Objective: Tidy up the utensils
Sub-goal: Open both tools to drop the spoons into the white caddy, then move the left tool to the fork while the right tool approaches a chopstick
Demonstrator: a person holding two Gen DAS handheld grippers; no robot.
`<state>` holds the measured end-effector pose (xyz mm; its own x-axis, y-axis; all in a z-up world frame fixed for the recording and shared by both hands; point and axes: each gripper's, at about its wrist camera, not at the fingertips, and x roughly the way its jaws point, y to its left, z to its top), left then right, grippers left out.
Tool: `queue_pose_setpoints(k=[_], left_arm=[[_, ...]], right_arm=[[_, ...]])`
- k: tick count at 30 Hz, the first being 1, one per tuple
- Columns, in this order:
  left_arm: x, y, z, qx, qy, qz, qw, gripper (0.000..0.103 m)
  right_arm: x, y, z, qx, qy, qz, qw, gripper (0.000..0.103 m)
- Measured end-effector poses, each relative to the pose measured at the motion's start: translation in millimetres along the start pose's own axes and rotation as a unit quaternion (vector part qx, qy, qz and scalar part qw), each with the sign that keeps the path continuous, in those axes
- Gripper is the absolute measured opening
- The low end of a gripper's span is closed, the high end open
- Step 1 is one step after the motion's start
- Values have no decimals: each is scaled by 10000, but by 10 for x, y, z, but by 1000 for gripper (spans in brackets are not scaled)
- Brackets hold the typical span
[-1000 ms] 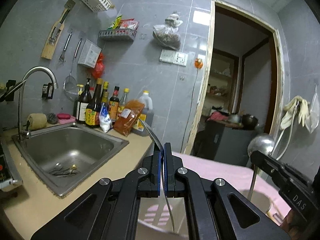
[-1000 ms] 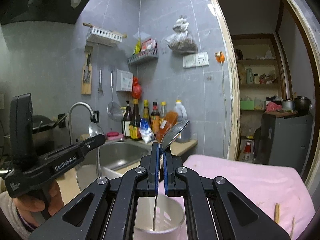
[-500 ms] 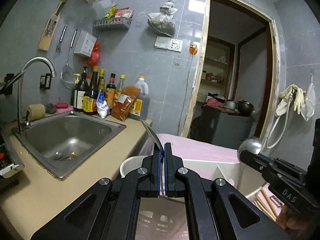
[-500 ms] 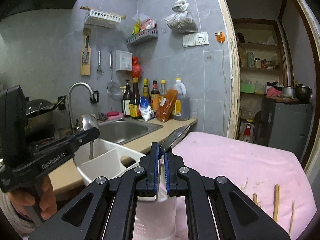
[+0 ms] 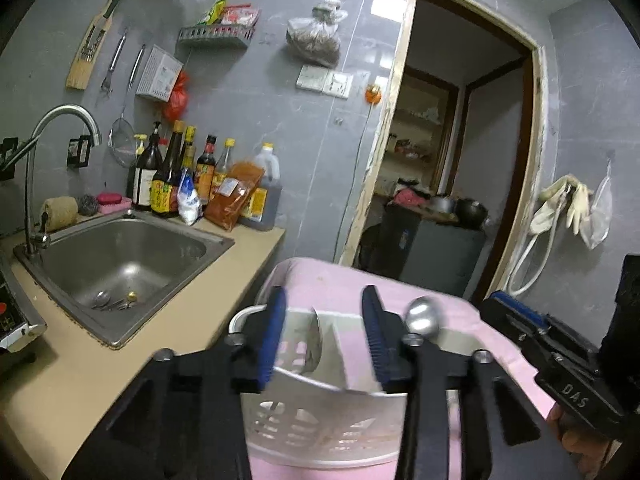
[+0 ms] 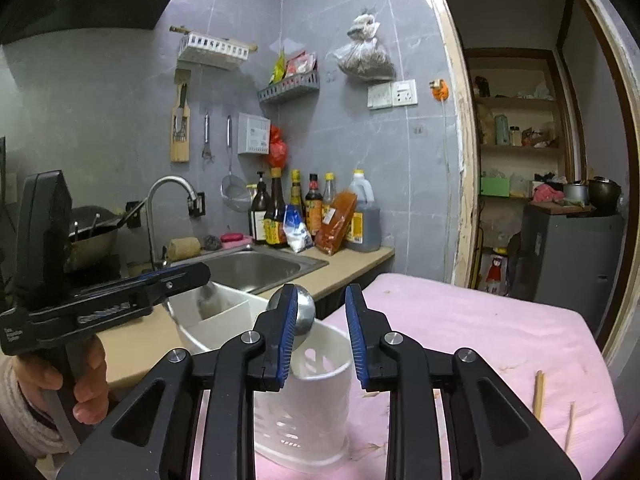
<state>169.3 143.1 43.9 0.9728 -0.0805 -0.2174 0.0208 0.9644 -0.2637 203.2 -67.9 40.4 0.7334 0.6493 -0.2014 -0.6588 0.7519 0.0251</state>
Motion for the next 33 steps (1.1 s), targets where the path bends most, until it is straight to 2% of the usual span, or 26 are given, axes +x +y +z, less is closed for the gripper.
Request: queue_pose_setpoints(k=[3,4,5,6,8,11,15,18,21,25,33], left_arm=[[-48,-109,81,106,-21,-28,9999,39],[-65,-145,94,138,-45,-51,9999,41],[-96,-200,108,187,-93,-76,9998,46],[-114,-258,115,218,-135,-87,9996,54],[-162,-363,124,257,-235,-157,9993,61],[-189,-506,127,329,-289,-229,9988,68],[-216,-738,90,491,-386,-330,9975,82],[-200,-920,35,587,-378,-487,9964,86],[-154,-1094,-28,686,-259,-651,9952,90],[-27,-1298,-125,762,70,-905,9930,91],[308,-1674,-443,1125,926,-1114,9830,91]], right_arm=[[-83,-57,34,71,-98,-111,9999,30],[-121,-82,43,97,-132,-165,9997,39],[-157,-103,45,118,-167,-198,9996,49],[-210,-135,57,142,-229,-251,9993,52],[-335,-196,77,132,-334,-424,9985,60],[-553,-303,91,118,-491,-691,9963,76],[-857,-454,98,48,-660,-1075,9920,87],[-1118,-603,98,-11,-790,-1402,9870,101],[-1335,-741,82,-38,-846,-1654,9826,103],[-1529,-914,25,-38,-781,-1933,9780,103],[-1658,-1355,-268,378,-196,-2184,9749,103]])
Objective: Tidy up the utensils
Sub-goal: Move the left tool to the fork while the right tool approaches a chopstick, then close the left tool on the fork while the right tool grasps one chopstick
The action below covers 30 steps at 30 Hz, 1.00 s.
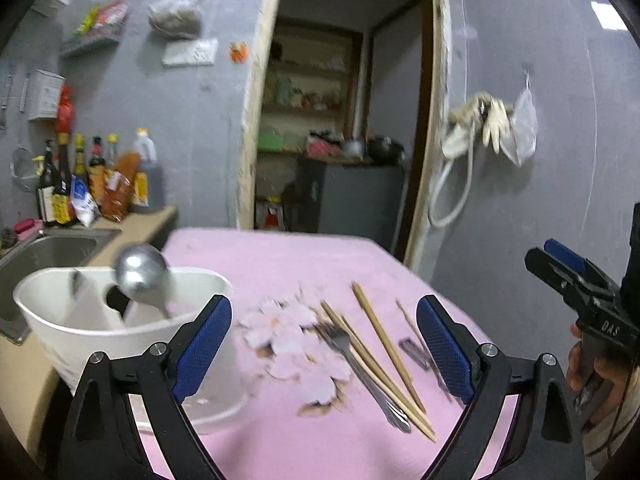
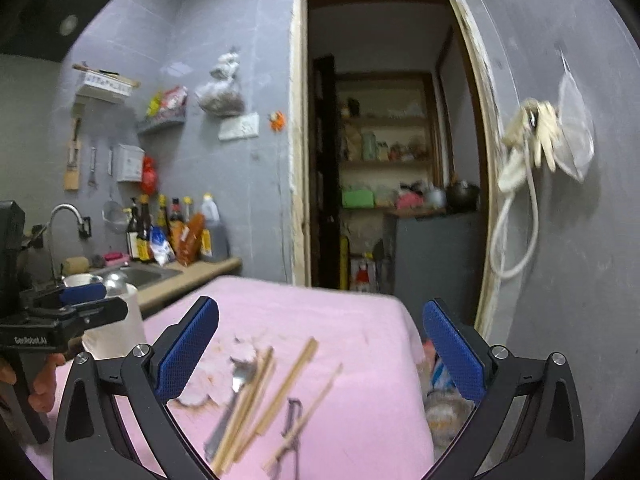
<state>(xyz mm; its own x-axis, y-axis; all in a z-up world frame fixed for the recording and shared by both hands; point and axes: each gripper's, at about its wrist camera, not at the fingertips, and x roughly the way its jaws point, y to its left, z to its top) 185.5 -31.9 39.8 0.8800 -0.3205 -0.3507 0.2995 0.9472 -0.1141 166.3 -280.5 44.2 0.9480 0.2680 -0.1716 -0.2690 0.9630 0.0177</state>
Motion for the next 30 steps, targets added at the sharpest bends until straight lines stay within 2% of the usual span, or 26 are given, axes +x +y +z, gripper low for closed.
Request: queue_pose_setpoints(k=[4,6,8,10,12,14,18,20,26,30], left_arm=[[258,-122,-91,210,451,-101,9987,91],[379,-158,-136,273,661,-150,9973,90],[536,-172,-173,269,933,-220,9950,89],[652,-158,-212,218,1157,-299,9926,84],[802,-125,-238,132,1437,-363,9889,72],[947,-83,-248,3,1684,-410,9849,64],[1194,-5,-253,-279,2032,-445,9777,46],[1326,35,-251,-406,2185,-460,9739,41],[1527,135,-217,-806,2474,-558,9639,24],[1554,205,-214,-999,2530,-640,9602,23]], right_arm=[[142,-178,-117,168,472,-44,9987,102],[230,-217,-155,217,694,-6,9973,98],[374,-255,-195,293,1018,87,9943,90],[516,-294,-239,385,1312,181,9904,83],[657,-323,-287,462,1601,281,9856,74],[802,-334,-344,510,1891,352,9800,63],[1039,-350,-468,581,2388,519,9679,50],[1136,-338,-512,574,2569,565,9631,41],[1451,-300,-590,574,3079,684,9472,28],[1654,-307,-645,602,3453,719,9338,26]])
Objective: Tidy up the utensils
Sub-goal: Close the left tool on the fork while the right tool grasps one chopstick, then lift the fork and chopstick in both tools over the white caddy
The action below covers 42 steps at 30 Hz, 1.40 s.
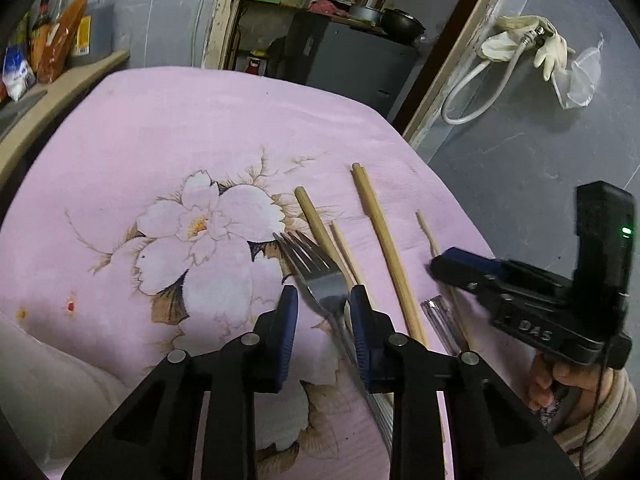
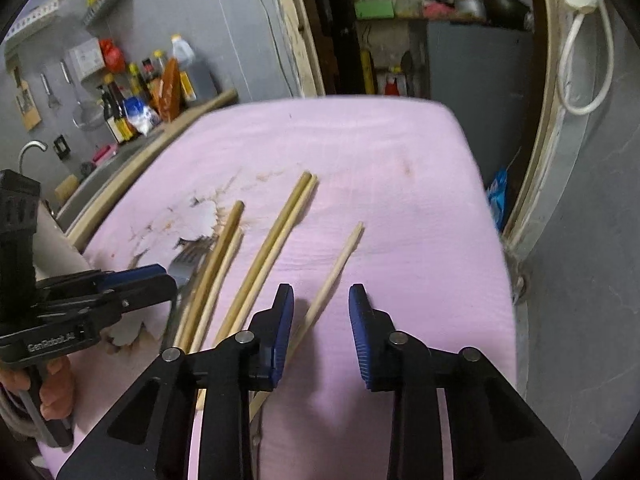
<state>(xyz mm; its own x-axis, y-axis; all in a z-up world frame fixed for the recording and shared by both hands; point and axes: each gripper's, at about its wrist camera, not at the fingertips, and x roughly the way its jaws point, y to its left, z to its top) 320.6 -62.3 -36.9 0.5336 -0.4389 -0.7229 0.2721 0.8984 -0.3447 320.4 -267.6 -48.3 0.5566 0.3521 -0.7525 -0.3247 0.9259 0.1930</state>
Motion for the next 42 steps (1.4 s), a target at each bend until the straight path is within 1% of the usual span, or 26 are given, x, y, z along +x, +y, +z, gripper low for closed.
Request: queue_pose_setpoints(k=[4,5,6,8,10,11,12,17,18,21,24,26,27,29,34,38,40,42], left_arm=[[27,44,6,-43,109,-105,9999,22],[22,56,11,-43,119,-127,9998,15],[13,63,20,-44,129,-145,9998,13],[-5,78,22,-40,133,-196,9997,11],[-9,63,22,-35,114,-250,9996,7],[-10,61,27,-34,97,-279,9996,3],[-4,46,29,-33,89,-288,9995,2],[-51,33,44,-27,-13,-378,9993,1],[-65,23,47,-20,-49,-383,9993,0],[-146,3,30,31,-183,-413,9990,0],[-251,-52,-14,167,-369,-385,9984,0],[-324,-118,-44,305,-554,-333,9974,0],[-385,-149,-78,394,-697,-301,9963,0],[-509,-226,-146,585,-1012,-227,9929,0],[-765,-330,-320,787,-1645,-74,9832,0],[-1052,-357,-400,781,-2210,-92,9721,0],[-1200,-337,-414,785,-2429,-93,9668,0],[-1352,-325,-406,814,-2648,-17,9609,0]], right_arm=[[95,-12,83,-9,240,-9,9997,26],[107,-10,97,-36,269,-18,9996,25],[114,-13,102,-47,284,-29,9996,23],[113,-60,102,43,323,-37,9995,14],[109,-152,117,306,411,151,9986,10],[110,-179,135,430,448,215,9978,7],[110,-221,142,546,497,269,9969,6],[61,-238,145,756,583,450,9944,3],[30,-235,130,794,564,533,9938,3],[-47,-147,94,715,418,571,9949,3],[-181,-71,29,730,106,738,9945,3],[-302,24,-17,541,-253,706,9957,3],[-402,96,-54,398,-532,690,9954,3],[-526,192,-124,297,-873,766,9928,3],[-696,435,-240,-27,-1421,689,9874,3],[-865,549,-256,-57,-1985,832,9766,3],[-966,635,-228,-103,-2339,944,9676,3],[-1047,738,-194,-177,-2604,1014,9600,3]])
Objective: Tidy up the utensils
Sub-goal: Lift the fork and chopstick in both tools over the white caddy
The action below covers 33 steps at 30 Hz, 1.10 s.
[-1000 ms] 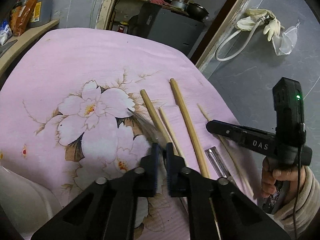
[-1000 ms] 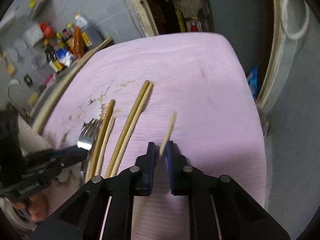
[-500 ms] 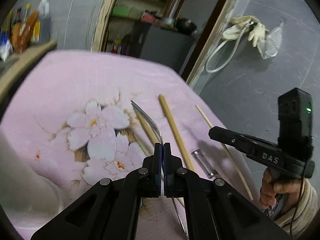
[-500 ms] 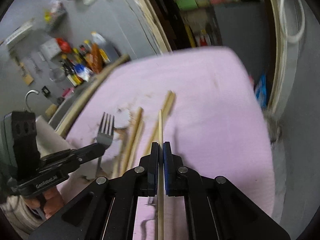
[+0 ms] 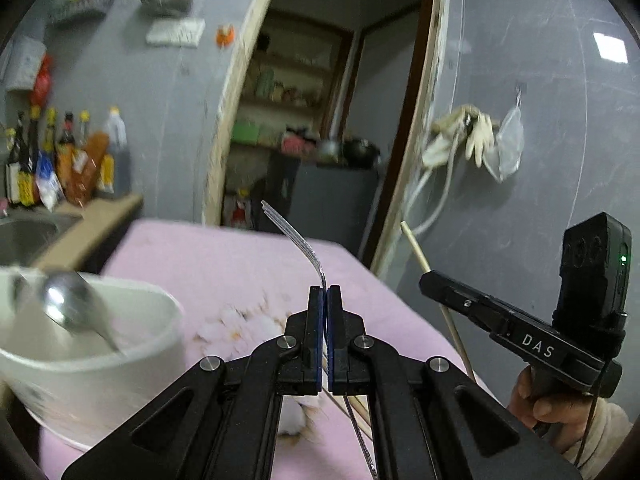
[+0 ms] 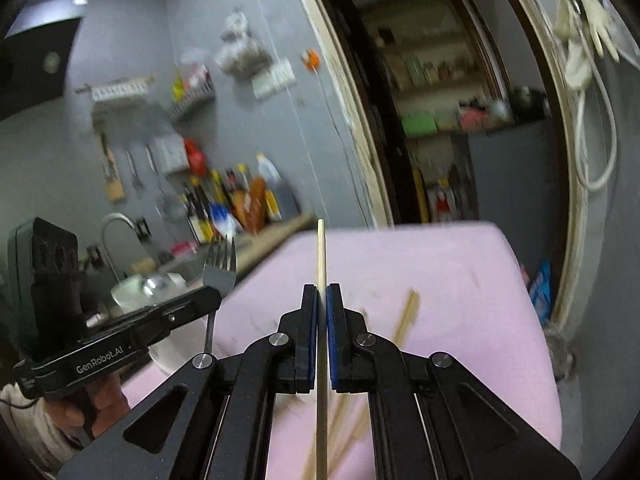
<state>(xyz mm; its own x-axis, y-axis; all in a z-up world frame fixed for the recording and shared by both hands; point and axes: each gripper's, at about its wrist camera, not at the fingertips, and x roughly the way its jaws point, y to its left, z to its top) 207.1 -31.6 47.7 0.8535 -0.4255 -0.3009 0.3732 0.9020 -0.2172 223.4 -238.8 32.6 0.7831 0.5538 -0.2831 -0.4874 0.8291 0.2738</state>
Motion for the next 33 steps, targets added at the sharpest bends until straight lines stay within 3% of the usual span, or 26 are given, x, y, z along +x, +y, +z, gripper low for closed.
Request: queue_pose_setpoints(k=[7,11,16,21,25,33], left_arm=[[-463,233,340,121,-757,441,9961,0],[-736,535,488,17,-1086,753,9912,0],[-1116,988,632,-104,-1569,1381,9779,0],[-1322,1427,632,-303,-1933,2141,9570,0],[-1260,1643,534,-532,-1973,2581,9442,0],[-1055,1779,271,-537,-1959,3022,9314,0]], right_arm=[[25,545,313,-280,-1107,492,9922,3],[218,887,460,-264,-1446,899,9850,3],[532,1253,584,-132,-1769,1234,9764,3],[745,1491,611,-32,-2097,1136,9711,3],[863,1577,558,-65,-2290,748,9705,3],[1021,1589,383,-73,-2308,231,9727,3]])
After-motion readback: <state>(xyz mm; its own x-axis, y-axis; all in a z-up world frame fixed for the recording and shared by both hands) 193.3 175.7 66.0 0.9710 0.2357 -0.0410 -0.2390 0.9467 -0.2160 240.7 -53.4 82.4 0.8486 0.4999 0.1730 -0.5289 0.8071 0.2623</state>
